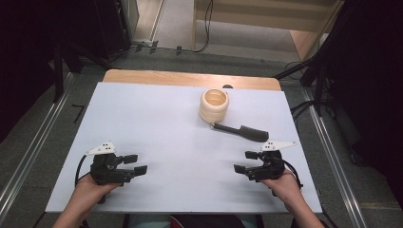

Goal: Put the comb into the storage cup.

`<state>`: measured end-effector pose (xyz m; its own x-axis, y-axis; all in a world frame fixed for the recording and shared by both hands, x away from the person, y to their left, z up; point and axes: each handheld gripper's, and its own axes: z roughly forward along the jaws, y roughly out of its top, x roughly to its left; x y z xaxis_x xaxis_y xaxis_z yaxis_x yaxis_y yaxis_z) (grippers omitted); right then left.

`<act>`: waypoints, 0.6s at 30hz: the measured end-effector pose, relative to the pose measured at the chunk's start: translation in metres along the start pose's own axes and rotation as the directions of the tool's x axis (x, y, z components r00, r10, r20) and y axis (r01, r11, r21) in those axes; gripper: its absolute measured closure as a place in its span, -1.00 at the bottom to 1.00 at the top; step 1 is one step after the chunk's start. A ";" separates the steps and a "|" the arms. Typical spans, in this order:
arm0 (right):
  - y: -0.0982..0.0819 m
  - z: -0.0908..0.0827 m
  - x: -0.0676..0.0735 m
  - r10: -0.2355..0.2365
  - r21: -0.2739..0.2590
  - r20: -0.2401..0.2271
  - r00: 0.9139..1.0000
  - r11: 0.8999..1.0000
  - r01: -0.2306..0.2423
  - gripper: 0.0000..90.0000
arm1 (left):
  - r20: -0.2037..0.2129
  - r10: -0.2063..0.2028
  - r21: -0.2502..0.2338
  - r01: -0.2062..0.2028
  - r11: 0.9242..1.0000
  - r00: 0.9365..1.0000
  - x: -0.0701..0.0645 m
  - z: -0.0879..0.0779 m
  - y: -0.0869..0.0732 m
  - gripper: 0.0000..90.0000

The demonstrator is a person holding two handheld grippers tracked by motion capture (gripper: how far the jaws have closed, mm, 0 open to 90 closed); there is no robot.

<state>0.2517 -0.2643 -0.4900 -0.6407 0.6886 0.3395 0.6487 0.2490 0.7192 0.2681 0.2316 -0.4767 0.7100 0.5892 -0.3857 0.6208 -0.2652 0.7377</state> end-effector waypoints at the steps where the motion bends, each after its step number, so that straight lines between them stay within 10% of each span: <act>1: 0.000 0.000 0.000 0.001 0.001 0.001 1.000 1.000 -0.001 -0.67 | -0.004 0.000 0.001 0.000 1.000 1.000 0.000 0.000 0.000 -0.36; 18: 0.004 -0.006 0.004 -0.058 -0.082 -0.013 0.998 0.995 0.057 -0.67 | -0.011 0.008 -0.008 -0.008 1.000 1.000 -0.001 0.000 0.002 -0.40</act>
<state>0.2493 -0.2653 -0.4822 -0.6828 0.6638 0.3052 0.5754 0.2312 0.7845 0.2689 0.2306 -0.4750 0.7112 0.5952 -0.3740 0.6125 -0.2637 0.7452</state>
